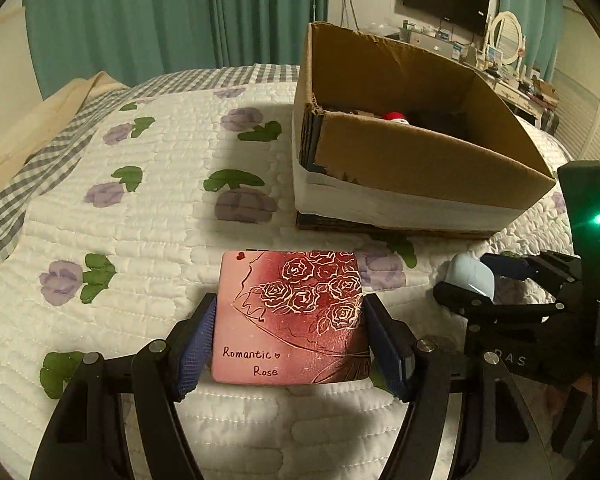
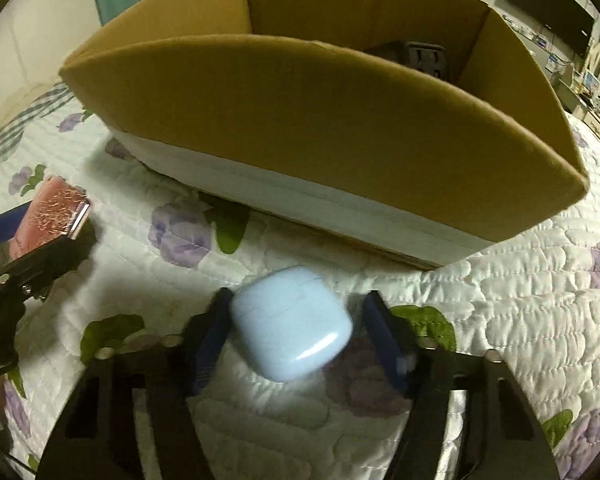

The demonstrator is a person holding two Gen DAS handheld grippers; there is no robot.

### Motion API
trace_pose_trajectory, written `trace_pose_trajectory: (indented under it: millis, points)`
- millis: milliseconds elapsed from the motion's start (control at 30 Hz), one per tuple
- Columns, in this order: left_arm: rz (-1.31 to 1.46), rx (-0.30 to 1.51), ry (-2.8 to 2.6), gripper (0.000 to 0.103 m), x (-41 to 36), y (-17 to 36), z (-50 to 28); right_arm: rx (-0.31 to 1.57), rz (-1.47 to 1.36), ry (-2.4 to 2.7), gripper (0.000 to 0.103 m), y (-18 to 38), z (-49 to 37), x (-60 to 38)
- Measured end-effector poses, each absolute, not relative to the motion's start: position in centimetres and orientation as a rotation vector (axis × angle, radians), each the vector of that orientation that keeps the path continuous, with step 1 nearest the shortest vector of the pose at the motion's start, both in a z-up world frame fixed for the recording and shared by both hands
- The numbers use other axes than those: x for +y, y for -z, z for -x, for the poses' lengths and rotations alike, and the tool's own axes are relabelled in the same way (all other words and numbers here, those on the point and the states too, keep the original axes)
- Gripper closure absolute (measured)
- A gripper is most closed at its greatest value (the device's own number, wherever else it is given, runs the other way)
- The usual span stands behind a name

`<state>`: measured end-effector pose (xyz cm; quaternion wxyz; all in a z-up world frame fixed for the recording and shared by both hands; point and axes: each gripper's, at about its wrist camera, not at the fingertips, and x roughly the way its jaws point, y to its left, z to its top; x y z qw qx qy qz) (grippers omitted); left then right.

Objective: Organize rigid objects
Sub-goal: 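Grasp the pink rose card with the left tool while the right tool grasps the blue earbud case, then drop the card and earbud case into the box and open both tools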

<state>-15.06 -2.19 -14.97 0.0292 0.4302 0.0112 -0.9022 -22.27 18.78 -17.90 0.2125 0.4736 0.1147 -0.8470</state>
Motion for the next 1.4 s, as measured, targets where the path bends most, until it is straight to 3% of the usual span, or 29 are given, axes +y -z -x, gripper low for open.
trace_pose_trajectory:
  millis: [367, 667, 933, 1200, 1400]
  points:
    - [-1.253, 0.049, 2.832, 0.031, -1.9, 12.4, 14.1, 0.364, -1.105, 2.416, 0.046, 12.4, 18.1, 19.2]
    - [-1.093, 0.063, 2.958, 0.031, -0.9, 5.5, 14.1, 0.326, -0.959, 2.475, 0.046, 5.4, 16.7, 20.5]
    - [-0.997, 0.006, 3.021, 0.031, 0.4, 0.7, 18.4, 0.267, -0.814, 2.57, 0.046, -2.1, 20.9, 23.1]
    - [-1.009, -0.061, 2.999, 0.031, 1.9, 0.0, 25.9, 0.234, -0.775, 2.619, 0.046, -4.0, 27.3, 23.8]
    - [-1.12, -0.118, 2.973, 0.031, 3.7, 3.7, 30.3, 0.252, -0.812, 2.604, 0.046, -2.5, 32.2, 24.1]
